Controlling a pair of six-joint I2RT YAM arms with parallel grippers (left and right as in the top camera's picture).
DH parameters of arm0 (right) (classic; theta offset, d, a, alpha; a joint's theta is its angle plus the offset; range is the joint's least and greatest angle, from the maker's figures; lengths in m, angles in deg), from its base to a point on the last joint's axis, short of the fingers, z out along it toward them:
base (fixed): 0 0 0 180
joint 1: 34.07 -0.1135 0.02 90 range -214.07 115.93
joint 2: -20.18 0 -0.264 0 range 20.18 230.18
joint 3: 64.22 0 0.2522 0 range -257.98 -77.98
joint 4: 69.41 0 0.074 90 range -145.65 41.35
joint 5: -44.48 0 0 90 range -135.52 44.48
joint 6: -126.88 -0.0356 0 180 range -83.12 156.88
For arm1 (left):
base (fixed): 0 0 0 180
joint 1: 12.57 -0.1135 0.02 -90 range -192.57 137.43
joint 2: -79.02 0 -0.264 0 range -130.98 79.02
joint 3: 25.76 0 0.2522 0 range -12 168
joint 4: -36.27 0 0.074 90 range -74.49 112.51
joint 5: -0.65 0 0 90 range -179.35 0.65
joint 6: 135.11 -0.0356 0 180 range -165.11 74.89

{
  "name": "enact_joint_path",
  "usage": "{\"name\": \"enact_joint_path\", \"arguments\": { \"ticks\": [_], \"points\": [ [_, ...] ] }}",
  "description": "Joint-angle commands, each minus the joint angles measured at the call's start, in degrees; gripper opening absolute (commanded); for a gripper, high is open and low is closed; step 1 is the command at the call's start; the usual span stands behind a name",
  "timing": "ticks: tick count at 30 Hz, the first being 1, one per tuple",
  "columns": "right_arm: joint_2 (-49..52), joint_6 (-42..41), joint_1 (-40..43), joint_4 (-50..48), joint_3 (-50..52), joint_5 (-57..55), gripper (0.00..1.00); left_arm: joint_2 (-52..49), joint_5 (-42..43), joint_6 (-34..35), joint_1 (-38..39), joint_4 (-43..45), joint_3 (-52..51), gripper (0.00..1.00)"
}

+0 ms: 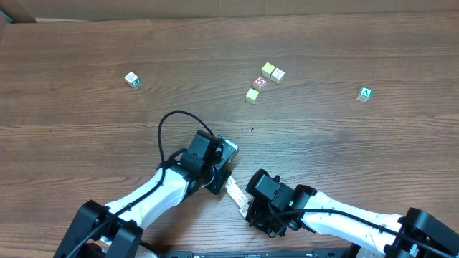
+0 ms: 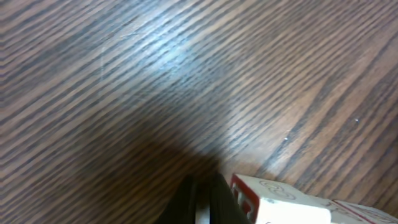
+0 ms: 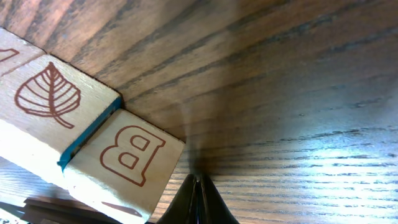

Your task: Flip 4 blocks

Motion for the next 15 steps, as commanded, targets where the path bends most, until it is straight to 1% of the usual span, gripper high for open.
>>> {"name": "enact_joint_path", "arguments": {
  "ticks": [1, 8, 15],
  "points": [
    [-0.85, 0.44, -0.22, 0.04, -0.81, -2.27, 0.04, -0.66, -1.33, -0.09, -2.25, -0.76, -0.50, 0.04],
    [-0.85, 1.53, -0.22, -0.85, -0.81, -2.73, 0.04, -0.66, 3.41, -0.39, -4.81, -0.63, -0.50, 0.04],
    [-0.85, 1.57, -0.22, -1.01, -0.81, -2.97, 0.04, -0.61, 10.51, -0.76, -4.85, -0.59, -0.07, 0.04]
  ]
}}
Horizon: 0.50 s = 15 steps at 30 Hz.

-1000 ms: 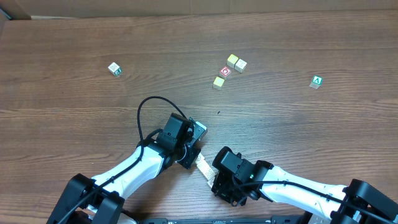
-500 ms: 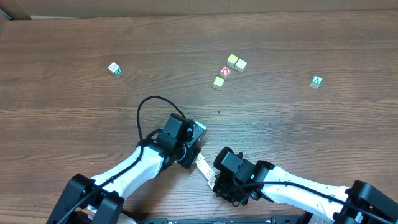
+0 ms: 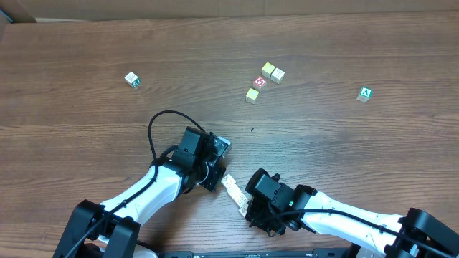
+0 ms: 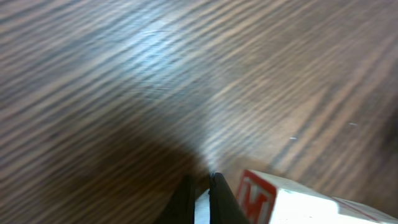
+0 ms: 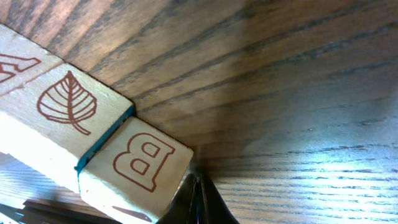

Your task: Flip 4 blocks

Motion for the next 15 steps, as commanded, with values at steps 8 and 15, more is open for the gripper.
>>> {"name": "enact_joint_path", "arguments": {
  "ticks": [8, 15],
  "points": [
    [-0.72, 0.63, -0.22, -0.13, -0.81, -1.70, 0.04, -0.55, 6.56, -0.72, -0.33, -1.40, 0.37, 0.04],
    [-0.74, 0.63, -0.22, -0.17, -0.81, -1.66, 0.04, -0.55, 6.54, -0.72, -0.33, -1.42, 0.59, 0.04]
  ]
}}
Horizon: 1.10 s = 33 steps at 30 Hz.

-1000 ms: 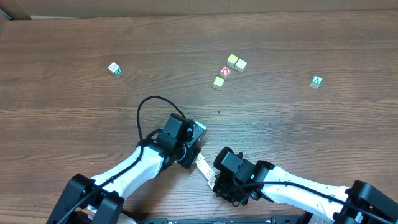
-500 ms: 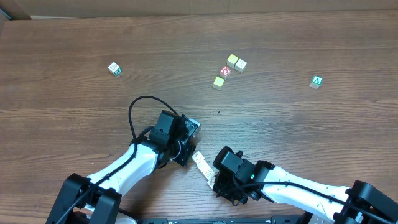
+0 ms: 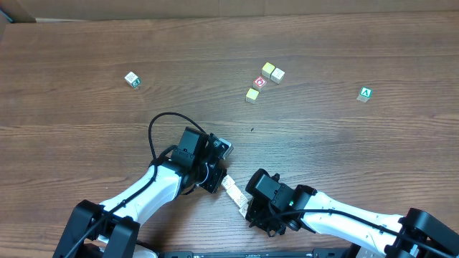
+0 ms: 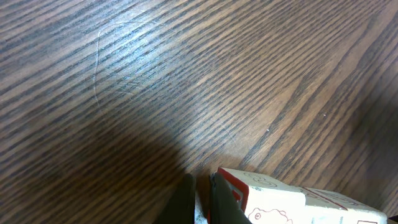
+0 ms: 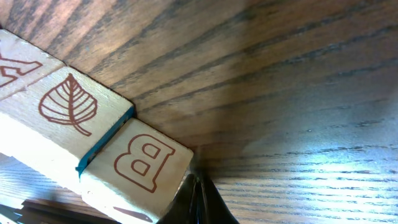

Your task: Flip 4 blocks

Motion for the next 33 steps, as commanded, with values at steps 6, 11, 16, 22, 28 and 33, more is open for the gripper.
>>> {"name": "enact_joint_path", "arguments": {
  "ticks": [6, 11, 16, 22, 28, 33],
  "points": [
    [-2.25, 0.59, -0.22, -0.02, -1.33, -1.95, 0.04, -0.55, 2.32, -0.66, -1.92, -0.57, 0.68, 0.04],
    [-4.76, 1.44, -0.22, 2.19, -1.64, -3.48, 0.04, -0.55, 2.73, -0.72, -4.92, -2.01, 0.68, 0.04],
    [-4.81, 1.42, -0.22, 2.32, -1.64, -3.43, 0.04, -0.55, 2.78, -0.72, -5.51, -2.14, 0.72, 0.04],
    [-4.81, 1.42, -0.22, 2.29, -1.64, -3.43, 0.04, -0.55, 4.59, -1.18, -5.51, -2.34, 0.76, 0.04],
    [-4.81, 1.44, -0.22, 2.23, -1.64, -3.41, 0.04, -0.55, 6.84, -1.84, -5.51, -2.34, 0.76, 0.04],
    [-4.81, 1.57, -0.22, 3.28, -1.64, -3.48, 0.04, -0.55, 6.82, -1.81, -5.51, -2.32, 0.76, 0.04]
  ]
}}
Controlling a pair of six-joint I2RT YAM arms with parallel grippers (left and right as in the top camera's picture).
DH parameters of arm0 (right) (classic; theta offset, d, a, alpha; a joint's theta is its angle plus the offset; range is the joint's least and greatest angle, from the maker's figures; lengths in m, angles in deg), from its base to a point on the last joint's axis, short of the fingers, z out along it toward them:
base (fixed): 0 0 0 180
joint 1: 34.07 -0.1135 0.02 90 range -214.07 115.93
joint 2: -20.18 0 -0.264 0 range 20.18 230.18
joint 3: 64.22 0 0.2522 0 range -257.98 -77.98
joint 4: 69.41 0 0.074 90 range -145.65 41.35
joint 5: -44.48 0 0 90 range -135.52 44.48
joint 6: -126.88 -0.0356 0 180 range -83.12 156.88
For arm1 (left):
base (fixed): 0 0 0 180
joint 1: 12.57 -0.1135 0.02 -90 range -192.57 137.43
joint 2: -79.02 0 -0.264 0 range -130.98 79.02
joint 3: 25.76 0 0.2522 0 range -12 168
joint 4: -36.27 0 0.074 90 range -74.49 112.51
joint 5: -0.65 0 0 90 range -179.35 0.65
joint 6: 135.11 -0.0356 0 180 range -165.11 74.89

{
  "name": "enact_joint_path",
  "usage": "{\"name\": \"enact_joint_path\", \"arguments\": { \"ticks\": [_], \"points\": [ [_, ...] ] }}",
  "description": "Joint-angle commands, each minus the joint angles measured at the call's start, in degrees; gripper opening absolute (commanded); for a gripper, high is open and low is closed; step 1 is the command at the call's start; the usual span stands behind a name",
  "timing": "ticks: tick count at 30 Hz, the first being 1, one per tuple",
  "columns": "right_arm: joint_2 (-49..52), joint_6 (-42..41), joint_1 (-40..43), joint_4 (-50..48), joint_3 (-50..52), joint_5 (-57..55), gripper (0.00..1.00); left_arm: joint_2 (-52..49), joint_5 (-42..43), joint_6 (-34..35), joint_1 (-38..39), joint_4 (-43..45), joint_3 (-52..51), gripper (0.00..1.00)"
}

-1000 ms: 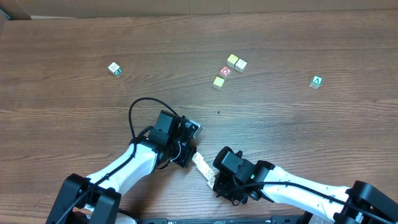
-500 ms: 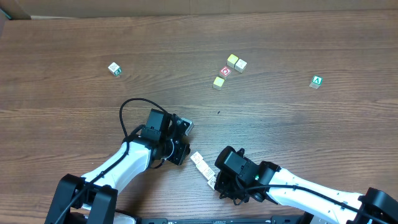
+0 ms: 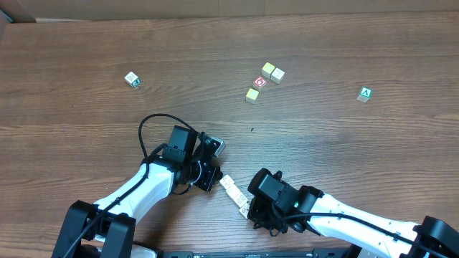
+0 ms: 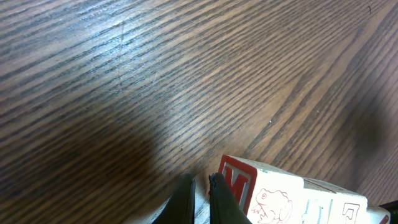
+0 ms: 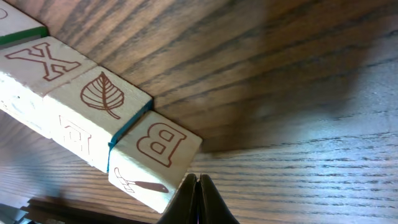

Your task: Flip 4 blocks

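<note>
A short row of pale wooden blocks (image 3: 233,190) lies between my two grippers near the table's front edge. In the left wrist view its end block (image 4: 261,193) shows a red M and a frog. My left gripper (image 4: 200,180) is shut, empty, just left of that block. In the right wrist view the row shows an X block (image 5: 53,62), a leaf block (image 5: 102,102) and a B block (image 5: 158,155) with a tool picture on its side. My right gripper (image 5: 197,178) is shut, its tips at the B block's lower corner.
A white and green block (image 3: 132,79) sits far left. A cluster of small blocks (image 3: 267,69) with a red-faced one (image 3: 259,82) lies at back centre. A green A block (image 3: 365,94) lies at the right.
My left arm has shifted left, away from the row's upper end. The right wrist view now takes in more of the row, including the X block and the B block's side.
The left gripper was shut over the row's upper end, hiding it from overhead. At each later moment it stood further left, baring the row. The right gripper stayed shut at the B block's end. The row has barely shifted.
</note>
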Motion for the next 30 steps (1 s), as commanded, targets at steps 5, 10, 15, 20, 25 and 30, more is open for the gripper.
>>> {"name": "enact_joint_path", "arguments": {
  "ticks": [5, 10, 15, 20, 25, 30],
  "points": [
    [-0.87, -0.61, -0.44, 2.71, -1.38, -0.72, 0.04, -0.55, 1.62, -1.33, -0.31, -0.13, 0.76, 0.04],
    [-1.03, -0.72, -5.22, 1.31, -1.81, 0.55, 0.04, -0.55, 1.38, -1.55, -0.31, -0.09, 0.76, 0.04],
    [-1.01, -1.33, -8.61, -1.09, -1.84, 0.50, 0.04, -0.55, 1.38, -1.55, -0.31, -0.07, 0.76, 0.04],
    [-1.01, 0.70, -8.48, -3.21, -1.84, 0.07, 0.04, -0.55, 1.40, -1.53, -0.31, -0.07, 0.76, 0.04],
    [-0.68, 2.84, -8.50, -6.03, -1.84, -0.31, 0.04, -0.55, 1.38, -1.53, -0.31, -0.07, 0.76, 0.04],
    [0.35, 2.80, -8.39, -6.21, -1.84, -0.37, 0.04, -0.55, 1.40, -1.51, -0.31, -0.07, 0.76, 0.04]
  ]
}}
